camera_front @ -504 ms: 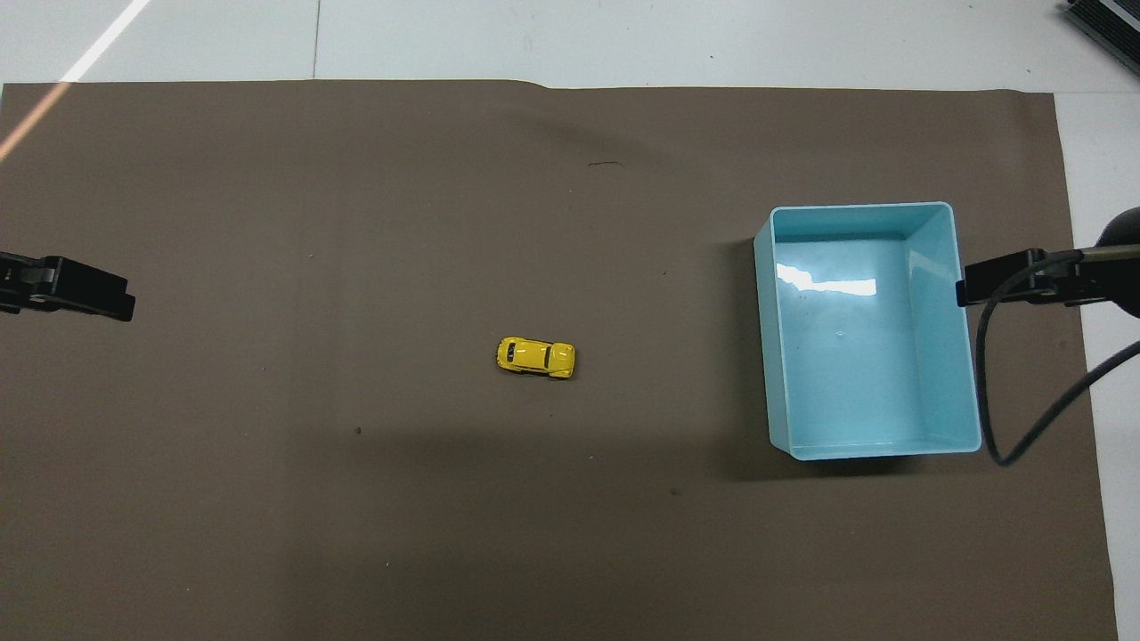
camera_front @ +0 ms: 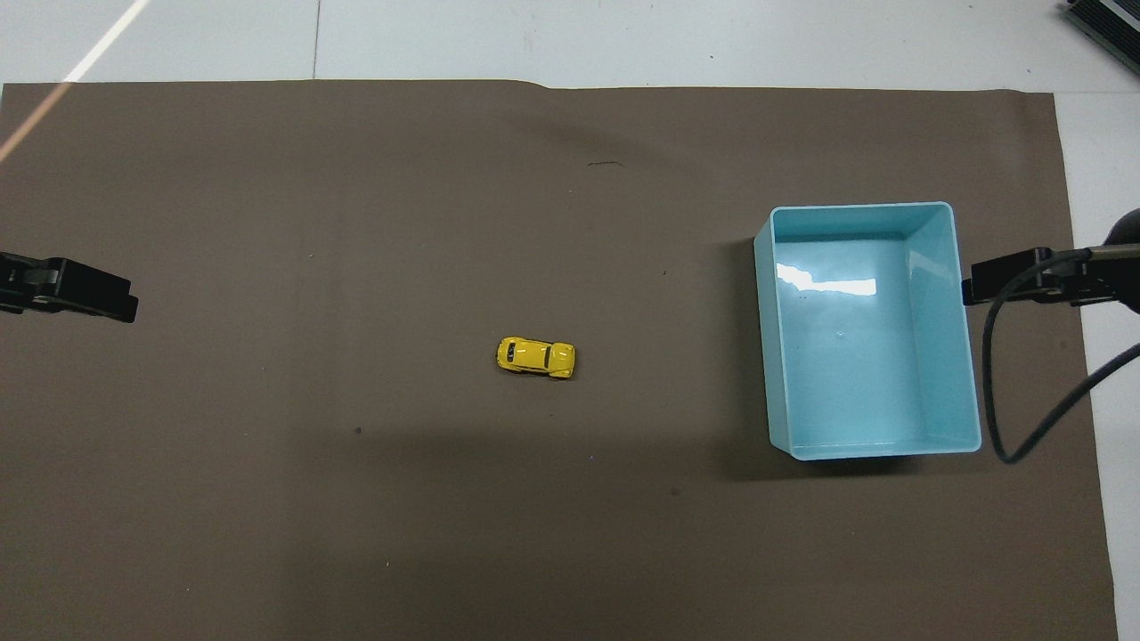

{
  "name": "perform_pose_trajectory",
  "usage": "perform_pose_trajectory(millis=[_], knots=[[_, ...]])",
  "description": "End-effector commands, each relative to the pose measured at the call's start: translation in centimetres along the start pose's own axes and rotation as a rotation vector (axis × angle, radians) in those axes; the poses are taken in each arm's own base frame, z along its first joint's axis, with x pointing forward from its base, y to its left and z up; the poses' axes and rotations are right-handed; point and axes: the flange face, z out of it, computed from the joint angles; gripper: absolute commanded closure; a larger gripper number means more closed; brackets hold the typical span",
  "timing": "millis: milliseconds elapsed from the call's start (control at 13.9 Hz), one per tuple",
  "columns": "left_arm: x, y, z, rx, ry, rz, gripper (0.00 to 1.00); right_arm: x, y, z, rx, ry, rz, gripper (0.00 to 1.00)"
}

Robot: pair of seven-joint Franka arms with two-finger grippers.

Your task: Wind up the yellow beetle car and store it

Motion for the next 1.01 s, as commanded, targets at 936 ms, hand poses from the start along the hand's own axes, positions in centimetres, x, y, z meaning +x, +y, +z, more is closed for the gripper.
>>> perform_pose_trajectory(millis=[936], knots=[[1.4,3.5,2.3,-0.039,-0.034,0.758,0.0,-0.3,0.3,-0.4,-0.001,0.001,0.022,0.0]])
